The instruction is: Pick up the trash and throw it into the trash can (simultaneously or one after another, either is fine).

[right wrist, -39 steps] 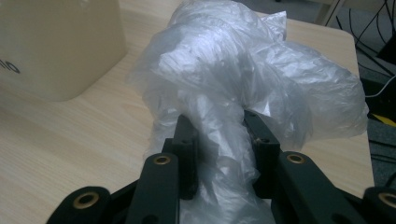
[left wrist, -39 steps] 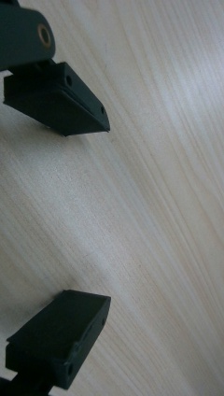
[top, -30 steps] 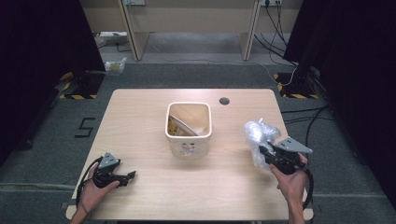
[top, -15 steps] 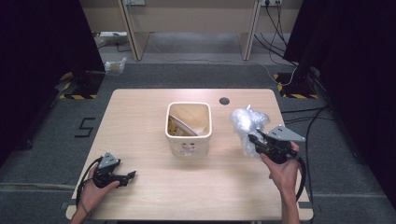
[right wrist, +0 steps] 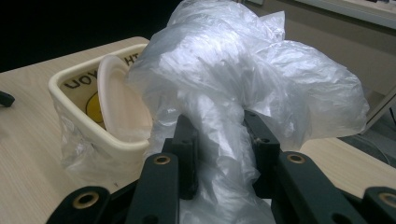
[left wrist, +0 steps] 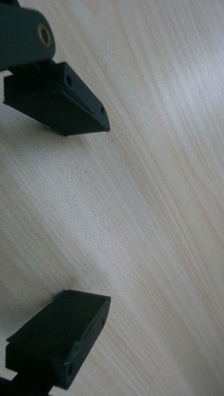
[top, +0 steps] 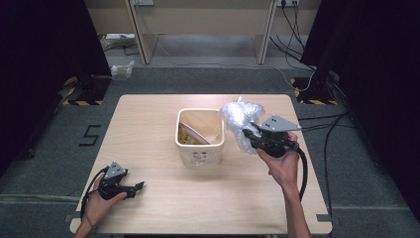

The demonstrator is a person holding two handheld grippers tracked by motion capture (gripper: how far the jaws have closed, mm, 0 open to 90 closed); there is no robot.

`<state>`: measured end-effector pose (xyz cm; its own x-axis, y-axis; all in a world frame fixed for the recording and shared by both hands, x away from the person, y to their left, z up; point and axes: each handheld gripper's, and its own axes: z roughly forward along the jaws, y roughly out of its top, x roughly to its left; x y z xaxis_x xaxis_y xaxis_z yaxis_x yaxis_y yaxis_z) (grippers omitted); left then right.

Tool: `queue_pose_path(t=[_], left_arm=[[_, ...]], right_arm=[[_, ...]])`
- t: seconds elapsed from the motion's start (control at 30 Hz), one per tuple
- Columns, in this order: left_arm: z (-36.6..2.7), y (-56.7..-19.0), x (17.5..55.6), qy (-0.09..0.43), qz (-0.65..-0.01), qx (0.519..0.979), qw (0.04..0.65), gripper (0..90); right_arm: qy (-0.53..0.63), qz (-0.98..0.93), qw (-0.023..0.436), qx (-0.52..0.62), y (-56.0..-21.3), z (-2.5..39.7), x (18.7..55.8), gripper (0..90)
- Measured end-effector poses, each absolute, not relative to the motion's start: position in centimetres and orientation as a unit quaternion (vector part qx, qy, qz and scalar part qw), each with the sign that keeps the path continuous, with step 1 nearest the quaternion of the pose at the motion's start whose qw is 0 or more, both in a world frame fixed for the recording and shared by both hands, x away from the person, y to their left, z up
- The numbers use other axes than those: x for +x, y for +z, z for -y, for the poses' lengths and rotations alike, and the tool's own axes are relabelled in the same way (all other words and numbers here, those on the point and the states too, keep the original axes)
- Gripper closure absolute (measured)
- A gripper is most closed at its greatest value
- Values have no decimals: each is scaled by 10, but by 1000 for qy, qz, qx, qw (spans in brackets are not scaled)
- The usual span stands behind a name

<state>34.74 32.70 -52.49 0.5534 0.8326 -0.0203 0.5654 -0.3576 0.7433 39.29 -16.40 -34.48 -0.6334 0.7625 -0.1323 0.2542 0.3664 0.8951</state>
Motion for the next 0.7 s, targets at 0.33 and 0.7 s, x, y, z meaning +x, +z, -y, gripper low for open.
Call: queue_pose_path(t=[0.33, 0.7], left_arm=[[-327, -525, 347, 184, -435, 804, 363, 132], [-327, -525, 347, 184, -435, 804, 362, 132]], right_arm=[[458, -791, 266, 306, -337, 138, 407, 703], [450, -805, 259, 288, -331, 116, 419, 703]])
